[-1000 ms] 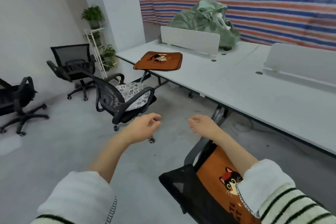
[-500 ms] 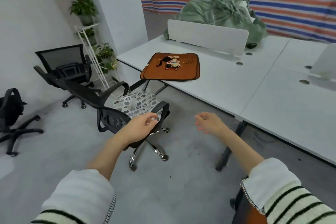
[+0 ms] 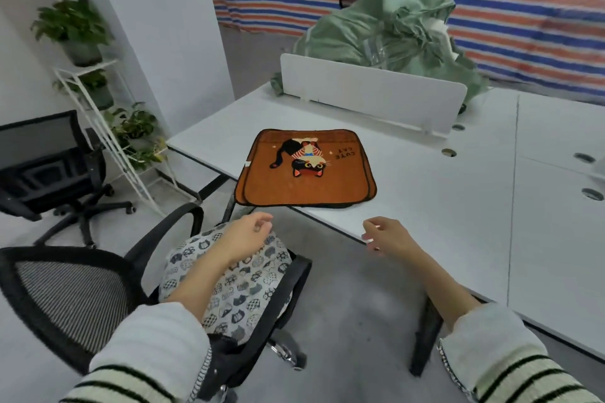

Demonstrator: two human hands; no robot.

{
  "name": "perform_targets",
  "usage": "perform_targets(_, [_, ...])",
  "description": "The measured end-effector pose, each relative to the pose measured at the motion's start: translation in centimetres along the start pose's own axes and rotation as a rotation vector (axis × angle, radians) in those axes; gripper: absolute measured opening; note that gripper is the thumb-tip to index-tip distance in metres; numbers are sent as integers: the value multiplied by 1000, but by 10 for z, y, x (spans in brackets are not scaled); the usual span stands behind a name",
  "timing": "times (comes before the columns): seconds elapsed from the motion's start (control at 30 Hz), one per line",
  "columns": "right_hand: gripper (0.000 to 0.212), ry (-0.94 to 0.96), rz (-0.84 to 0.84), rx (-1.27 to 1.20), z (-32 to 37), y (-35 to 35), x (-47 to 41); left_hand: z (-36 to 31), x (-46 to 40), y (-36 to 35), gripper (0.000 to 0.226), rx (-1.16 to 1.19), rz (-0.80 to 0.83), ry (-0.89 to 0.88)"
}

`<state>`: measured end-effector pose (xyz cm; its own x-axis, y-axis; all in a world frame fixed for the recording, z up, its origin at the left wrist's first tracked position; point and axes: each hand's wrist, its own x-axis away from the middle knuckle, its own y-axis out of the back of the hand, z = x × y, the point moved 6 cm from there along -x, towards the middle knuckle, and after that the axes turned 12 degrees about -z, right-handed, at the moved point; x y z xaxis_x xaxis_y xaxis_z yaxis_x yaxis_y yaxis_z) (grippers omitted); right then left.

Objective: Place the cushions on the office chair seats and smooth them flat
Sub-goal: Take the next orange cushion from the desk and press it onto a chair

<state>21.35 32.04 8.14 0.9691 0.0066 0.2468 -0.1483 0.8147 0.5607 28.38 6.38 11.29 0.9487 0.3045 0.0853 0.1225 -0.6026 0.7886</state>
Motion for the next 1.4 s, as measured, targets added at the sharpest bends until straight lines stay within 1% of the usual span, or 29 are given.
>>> perform_targets(0.07, [31, -33, -18, -39, 6, -3, -31, 9, -34, -7, 38, 10, 15, 17])
perform_targets(0.13, [34, -38, -16, -22, 13, -11, -76, 20, -79, -15, 39, 29, 16, 51])
perform_targets(0.27, [46, -21, 41, 127, 19, -33, -180, 50, -162, -30, 45, 70, -43, 171])
perform_targets(0.33, [50, -37, 77, 192, 18, -45, -230, 69, -200, -37, 51, 98, -57, 275])
perform_targets(0.4, [53, -71, 89, 227, 15, -54, -273, 97, -239, -46, 56, 122, -61, 362])
perform_targets(0.47, [52, -84, 69, 257, 14, -60, -320, 140, -285, -63, 58, 117, -86, 429])
perform_targets(0.5, [51, -90, 48, 282, 12, -59, -334, 149, -298, -67, 58, 98, -87, 453])
perform_targets(0.6, [57, -148, 55, 374, -1, -70, -384, 144, -332, -72, 47, 112, -95, 511])
perform_targets(0.7, [52, -216, 24, 455, -9, -77, -407, 148, -351, -80, 46, 76, -124, 567])
perform_targets(0.8, [45, -245, -69, 457, -10, -77, -419, 153, -357, -80, 44, -65, -187, 623])
perform_targets(0.87, [43, -250, -134, 409, -6, -74, -422, 146, -359, -71, 44, -76, -276, 652])
perform_targets(1.0, [40, -212, -169, 320, 15, -68, -422, 122, -372, -60, 33, -48, -301, 553])
perform_targets(1.1, [34, -214, -224, 112, 41, -53, -399, 97, -364, -39, 35, 36, -373, 518])
perform_targets(1.2, [31, -331, -192, -180, 53, -41, -376, 81, -355, -31, 32, 112, -390, 498])
perform_targets(1.27, [23, -345, -192, -316, 61, -25, -348, 62, -340, -25, 35, 153, -381, 467])
perform_targets(1.33, [15, -291, -255, -385, 66, 3, -309, 37, -323, -20, 34, 211, -378, 375])
perform_targets(1.4, [16, -254, -349, -425, 62, 31, -266, 7, -302, -20, 35, 234, -355, 252])
